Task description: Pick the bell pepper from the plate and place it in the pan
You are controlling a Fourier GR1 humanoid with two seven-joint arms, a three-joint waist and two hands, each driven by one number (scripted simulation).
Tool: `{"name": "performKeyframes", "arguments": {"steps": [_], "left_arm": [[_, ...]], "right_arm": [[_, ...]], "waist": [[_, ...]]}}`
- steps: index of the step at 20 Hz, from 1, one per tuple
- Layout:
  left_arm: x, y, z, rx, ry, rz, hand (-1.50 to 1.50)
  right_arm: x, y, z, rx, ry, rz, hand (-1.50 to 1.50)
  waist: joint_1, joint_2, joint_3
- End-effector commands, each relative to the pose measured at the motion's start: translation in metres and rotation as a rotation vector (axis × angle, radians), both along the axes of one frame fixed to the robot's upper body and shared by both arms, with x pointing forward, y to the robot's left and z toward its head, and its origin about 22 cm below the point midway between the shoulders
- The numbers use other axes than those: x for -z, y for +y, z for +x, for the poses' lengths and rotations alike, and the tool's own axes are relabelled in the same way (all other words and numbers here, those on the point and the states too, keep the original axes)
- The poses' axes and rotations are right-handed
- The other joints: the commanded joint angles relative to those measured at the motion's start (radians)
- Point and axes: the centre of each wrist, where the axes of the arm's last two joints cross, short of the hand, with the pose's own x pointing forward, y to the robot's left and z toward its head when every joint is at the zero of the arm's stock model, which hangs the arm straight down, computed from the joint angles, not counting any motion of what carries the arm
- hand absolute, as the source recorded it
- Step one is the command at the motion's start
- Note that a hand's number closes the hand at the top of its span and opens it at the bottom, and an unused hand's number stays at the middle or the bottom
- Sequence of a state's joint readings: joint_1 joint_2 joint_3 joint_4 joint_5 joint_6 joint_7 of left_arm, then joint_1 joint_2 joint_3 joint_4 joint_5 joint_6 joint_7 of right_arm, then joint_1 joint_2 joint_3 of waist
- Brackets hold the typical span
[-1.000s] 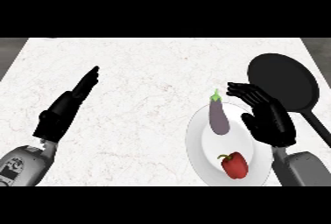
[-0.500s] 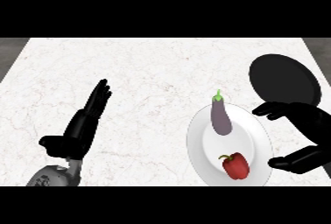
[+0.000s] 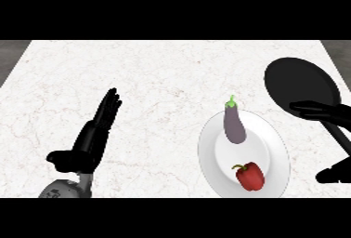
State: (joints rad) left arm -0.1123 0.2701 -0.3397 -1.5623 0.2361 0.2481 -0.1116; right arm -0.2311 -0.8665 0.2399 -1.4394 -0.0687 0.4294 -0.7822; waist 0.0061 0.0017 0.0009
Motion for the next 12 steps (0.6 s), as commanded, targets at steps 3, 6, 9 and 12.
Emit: {"name": "performKeyframes", "arguments": {"steps": [3,6,9,12], "left_arm": [[0.020,-0.003,0.003,-0.019,0.005,-0.002,0.00],[-0.002,-0.006,0.006,0.001,0.016,-0.014,0.00],[0.022,0.006,-0.008,0.006,-0.020,-0.001,0.00],[0.015,0.002,-0.003,-0.009,0.020,0.000,0.00]], "right_arm": [[-0.025,0.020,-0.004,-0.188,-0.035,-0.225,-1.50],[-0.023,0.054,0.000,-0.187,-0.091,-0.365,-1.50],[-0.011,0.083,-0.008,-0.201,-0.160,-0.528,-1.50],[0.016,0.091,-0.024,-0.260,-0.182,-0.642,-1.50]], "waist": [[-0.013,-0.002,-0.002],[-0.002,-0.003,-0.001],[0.006,-0.001,-0.002],[0.000,-0.001,-0.001]]}}
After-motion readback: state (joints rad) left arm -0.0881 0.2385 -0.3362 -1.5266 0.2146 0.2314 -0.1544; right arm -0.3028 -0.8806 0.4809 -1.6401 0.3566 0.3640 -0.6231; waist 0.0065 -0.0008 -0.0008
